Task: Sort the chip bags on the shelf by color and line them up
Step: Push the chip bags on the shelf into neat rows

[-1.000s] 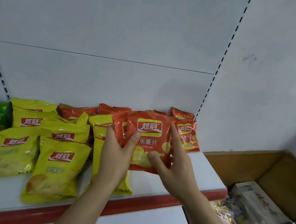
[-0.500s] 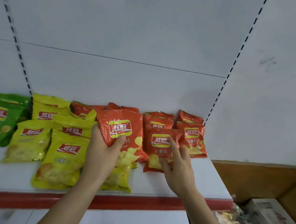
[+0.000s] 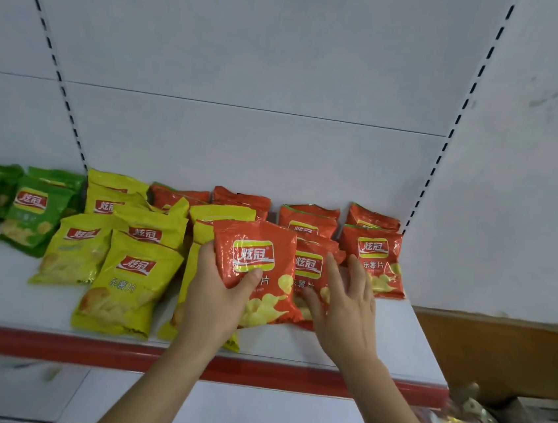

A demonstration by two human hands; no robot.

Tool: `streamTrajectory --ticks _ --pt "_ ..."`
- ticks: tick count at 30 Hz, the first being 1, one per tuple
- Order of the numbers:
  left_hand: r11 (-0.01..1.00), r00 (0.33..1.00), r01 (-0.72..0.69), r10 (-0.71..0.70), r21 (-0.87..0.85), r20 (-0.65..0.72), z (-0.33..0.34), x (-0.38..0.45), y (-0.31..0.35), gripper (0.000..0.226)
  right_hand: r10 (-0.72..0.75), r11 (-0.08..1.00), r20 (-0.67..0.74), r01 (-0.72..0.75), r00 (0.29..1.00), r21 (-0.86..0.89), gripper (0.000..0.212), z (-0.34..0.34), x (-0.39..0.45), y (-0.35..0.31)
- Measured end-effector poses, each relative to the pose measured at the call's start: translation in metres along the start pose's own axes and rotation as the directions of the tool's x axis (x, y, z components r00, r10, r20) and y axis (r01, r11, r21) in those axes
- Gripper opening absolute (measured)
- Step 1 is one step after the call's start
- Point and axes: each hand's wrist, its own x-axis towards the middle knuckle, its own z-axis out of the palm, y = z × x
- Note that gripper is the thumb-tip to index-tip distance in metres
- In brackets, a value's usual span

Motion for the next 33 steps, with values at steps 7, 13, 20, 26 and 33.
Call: streamTrajectory --ticks 7,13,20,26,33 --pt "1.0 0.993 -0.017 0.018 -0.01 0.116 0.033 -0.006 0.0 0.073 -0.043 0.824 0.119 -0.032 0.992 0.565 0.075 -0.042 -0.02 -0.039" --pt "0.715 0.893 -0.428 0.43 0.552 0.134 0.025 -0.004 -0.021 0.082 0.001 0.968 0.003 -0.002 1.0 0.252 0.074 -0.021 -0.027 -0.018" --pt "0.386 0.884 -0.422 0.376 0.82 0.278 0.005 0.006 -0.065 0.074 0.04 0.974 0.07 -0.023 0.997 -0.227 0.095 0.007 -0.039 -0.007" --pt "0.383 0.906 -0.379 0.337 0.842 0.255 -0.002 0.003 -0.069 0.072 -0.013 0.965 0.057 0.027 0.998 -0.261 0.088 0.001 -0.034 -0.008" --pt "0.323 0.915 -0.324 0.347 0.889 0.207 -0.034 -0.001 -0.077 0.07 -0.243 0.96 -0.092 0.226 0.966 -0.166 0.063 0.005 -0.044 -0.066"
